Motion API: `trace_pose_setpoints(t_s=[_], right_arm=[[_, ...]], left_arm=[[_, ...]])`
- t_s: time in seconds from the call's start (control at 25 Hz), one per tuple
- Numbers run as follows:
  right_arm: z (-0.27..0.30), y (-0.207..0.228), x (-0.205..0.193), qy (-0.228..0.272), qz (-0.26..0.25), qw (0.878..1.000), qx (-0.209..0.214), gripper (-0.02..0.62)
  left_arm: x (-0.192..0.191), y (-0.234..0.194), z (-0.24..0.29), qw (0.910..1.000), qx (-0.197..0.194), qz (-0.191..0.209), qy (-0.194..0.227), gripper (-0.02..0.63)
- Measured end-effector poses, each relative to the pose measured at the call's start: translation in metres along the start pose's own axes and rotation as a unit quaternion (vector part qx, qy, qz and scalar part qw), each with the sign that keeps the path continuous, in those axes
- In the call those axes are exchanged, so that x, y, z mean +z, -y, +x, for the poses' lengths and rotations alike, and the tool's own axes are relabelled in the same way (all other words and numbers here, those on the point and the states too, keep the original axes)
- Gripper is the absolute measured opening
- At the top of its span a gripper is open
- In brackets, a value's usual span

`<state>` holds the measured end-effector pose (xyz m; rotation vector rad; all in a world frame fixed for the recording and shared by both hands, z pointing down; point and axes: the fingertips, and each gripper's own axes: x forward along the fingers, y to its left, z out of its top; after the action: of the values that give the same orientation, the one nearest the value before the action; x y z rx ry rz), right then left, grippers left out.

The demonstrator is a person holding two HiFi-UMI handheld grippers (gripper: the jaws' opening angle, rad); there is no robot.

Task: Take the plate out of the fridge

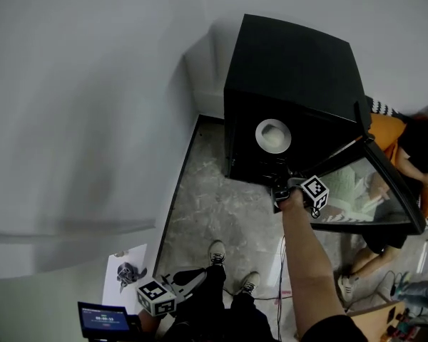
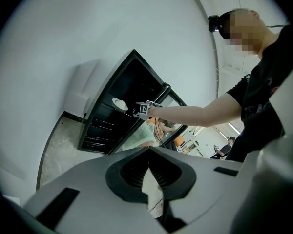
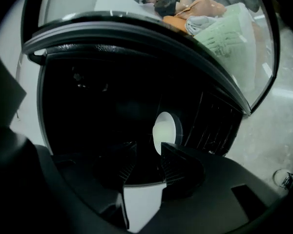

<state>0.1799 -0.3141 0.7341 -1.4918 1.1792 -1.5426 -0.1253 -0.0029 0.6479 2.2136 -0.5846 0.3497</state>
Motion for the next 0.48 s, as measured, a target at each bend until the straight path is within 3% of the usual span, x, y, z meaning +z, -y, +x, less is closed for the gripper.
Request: trace_pose_setpoints(t_s=[0.48], right_arm=[[0.072, 0.033, 0.007, 0.017, 0.012, 0.997, -0.073, 0.137]], left_arm=[[-0.006, -0.044, -0.004, 0.9996, 0.014, -0.021, -0.010, 0.006]])
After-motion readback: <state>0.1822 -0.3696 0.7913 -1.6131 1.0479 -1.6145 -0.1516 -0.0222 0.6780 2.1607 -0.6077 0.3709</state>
